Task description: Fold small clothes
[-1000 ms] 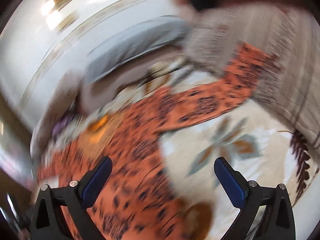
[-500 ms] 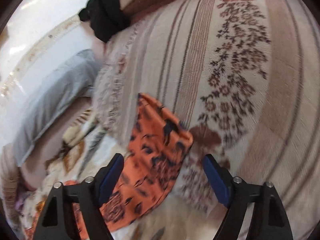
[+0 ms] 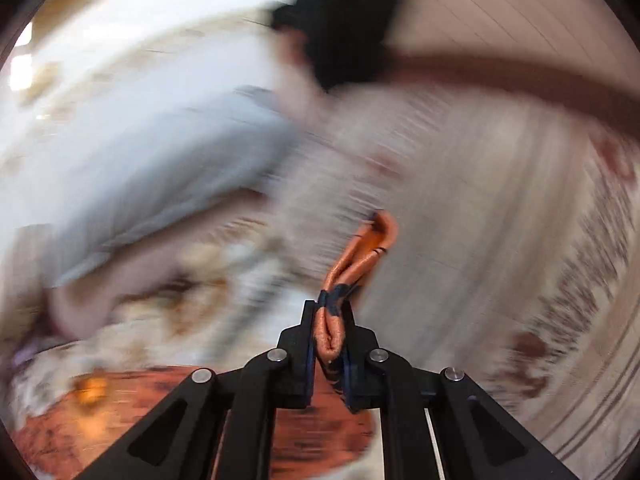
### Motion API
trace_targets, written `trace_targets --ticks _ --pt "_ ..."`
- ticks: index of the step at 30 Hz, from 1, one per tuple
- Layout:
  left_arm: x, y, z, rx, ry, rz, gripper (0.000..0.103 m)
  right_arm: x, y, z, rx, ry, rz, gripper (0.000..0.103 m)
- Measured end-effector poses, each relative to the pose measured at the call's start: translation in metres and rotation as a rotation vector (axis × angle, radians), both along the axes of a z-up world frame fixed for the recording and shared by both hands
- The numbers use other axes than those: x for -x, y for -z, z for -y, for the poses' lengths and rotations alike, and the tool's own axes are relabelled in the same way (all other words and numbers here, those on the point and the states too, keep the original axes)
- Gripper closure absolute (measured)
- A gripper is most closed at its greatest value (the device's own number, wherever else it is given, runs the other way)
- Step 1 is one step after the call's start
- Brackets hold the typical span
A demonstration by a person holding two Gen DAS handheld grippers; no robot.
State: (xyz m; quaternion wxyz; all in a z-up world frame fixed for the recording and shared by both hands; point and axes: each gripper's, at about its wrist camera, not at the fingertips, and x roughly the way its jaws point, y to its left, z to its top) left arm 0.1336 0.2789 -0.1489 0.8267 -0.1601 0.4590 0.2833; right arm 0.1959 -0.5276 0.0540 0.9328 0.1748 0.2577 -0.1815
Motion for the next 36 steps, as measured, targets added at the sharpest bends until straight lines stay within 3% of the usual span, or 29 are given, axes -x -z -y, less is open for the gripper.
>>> trace_targets --ticks 4,7,9,12,13,14,15,17,19,21,25,29,33,36 --pt "0.000 -0.001 -0.001 0.007 0.001 -0.007 0.000 -0.017 -0.052 -0.126 -0.028 -0.256 0.140 0.093" --pt "0.000 0.000 -0.001 0.010 0.010 -0.008 0.000 -0.030 -0.063 -0.222 -0.097 -0.432 0.218 0.093" --pt "0.000 -0.001 -0.002 0.014 0.016 -0.009 0.000 -0.041 -0.047 -0.280 -0.139 -0.530 0.208 0.093" --pt "0.000 -0.001 -0.002 0.019 0.021 -0.010 0.000 -0.065 0.018 -0.356 -0.212 -0.624 0.094 0.089" --pt "0.000 -0.001 -0.003 0.021 0.022 -0.011 0.000 -0.069 0.038 -0.369 -0.219 -0.634 0.052 0.075" --pt "-0.001 -0.001 -0.003 0.019 0.023 -0.012 0.000 -0.083 0.078 -0.391 -0.228 -0.667 -0.059 0.032" --pt "-0.001 -0.001 -0.002 0.018 0.024 -0.013 0.000 -0.090 0.105 -0.401 -0.242 -0.679 -0.137 0.012" --pt "0.000 0.000 -0.002 0.018 0.031 -0.013 0.000 -0.092 0.158 -0.410 -0.300 -0.679 -0.255 0.007" --pt "0.000 0.000 -0.003 0.019 0.033 -0.013 0.000 -0.086 0.183 -0.400 -0.339 -0.660 -0.298 0.007" --pt "-0.001 0.000 -0.002 0.013 0.027 -0.014 0.000 -0.084 0.184 -0.384 -0.358 -0.667 -0.280 0.007" --pt "-0.002 -0.002 -0.002 0.017 0.027 -0.023 0.000 -0.068 0.153 -0.337 -0.346 -0.626 -0.187 0.007" --pt "0.008 -0.020 -0.001 0.061 0.053 0.090 0.000 -0.036 0.141 -0.281 -0.341 -0.530 -0.119 0.007" --pt "0.006 -0.053 0.043 0.049 0.253 0.185 0.000 -0.005 0.172 -0.251 -0.372 -0.538 -0.162 0.007" --pt "-0.010 -0.079 0.099 0.179 0.495 0.253 0.000 0.017 0.202 -0.246 -0.351 -0.560 -0.171 0.007"
